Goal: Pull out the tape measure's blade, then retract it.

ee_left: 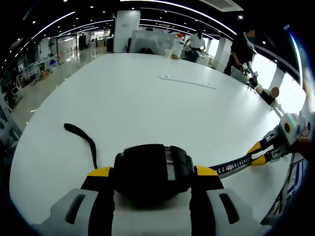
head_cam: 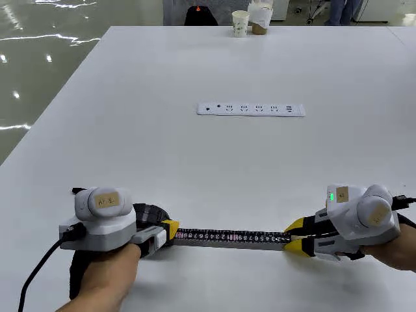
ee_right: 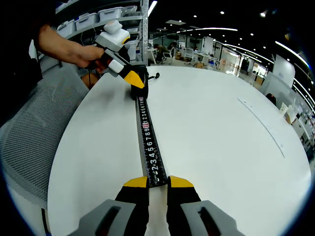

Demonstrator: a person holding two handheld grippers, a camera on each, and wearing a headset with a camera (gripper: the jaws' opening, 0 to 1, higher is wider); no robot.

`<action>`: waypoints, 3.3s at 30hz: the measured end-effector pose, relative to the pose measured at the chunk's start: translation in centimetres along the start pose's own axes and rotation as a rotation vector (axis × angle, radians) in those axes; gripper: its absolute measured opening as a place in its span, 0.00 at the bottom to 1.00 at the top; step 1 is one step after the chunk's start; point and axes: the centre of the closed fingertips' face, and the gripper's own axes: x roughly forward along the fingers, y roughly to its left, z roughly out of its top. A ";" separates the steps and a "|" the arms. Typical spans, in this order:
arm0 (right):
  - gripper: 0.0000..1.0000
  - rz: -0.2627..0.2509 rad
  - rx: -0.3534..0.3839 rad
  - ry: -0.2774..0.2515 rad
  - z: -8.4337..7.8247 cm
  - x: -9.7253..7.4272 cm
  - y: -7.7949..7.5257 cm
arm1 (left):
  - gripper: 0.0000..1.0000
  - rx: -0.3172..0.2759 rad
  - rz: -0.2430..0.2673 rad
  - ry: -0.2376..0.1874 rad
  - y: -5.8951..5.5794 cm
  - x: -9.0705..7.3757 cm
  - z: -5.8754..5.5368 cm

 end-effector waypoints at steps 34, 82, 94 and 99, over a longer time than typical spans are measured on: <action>0.10 0.030 -0.016 -0.028 2.8 2.4 0.7 | 0.57 -0.014 -0.010 0.005 0.1 0.0 0.0; 0.10 0.075 -0.025 -0.067 7.2 6.7 1.8 | 0.57 -0.025 -0.031 0.014 0.1 0.0 0.0; 0.10 0.083 -0.025 -0.077 8.2 7.7 2.1 | 0.57 -0.025 -0.030 0.016 0.1 0.1 -0.1; 0.10 0.086 -0.026 -0.083 8.6 8.2 2.2 | 0.57 -0.026 -0.030 0.016 0.1 0.0 0.0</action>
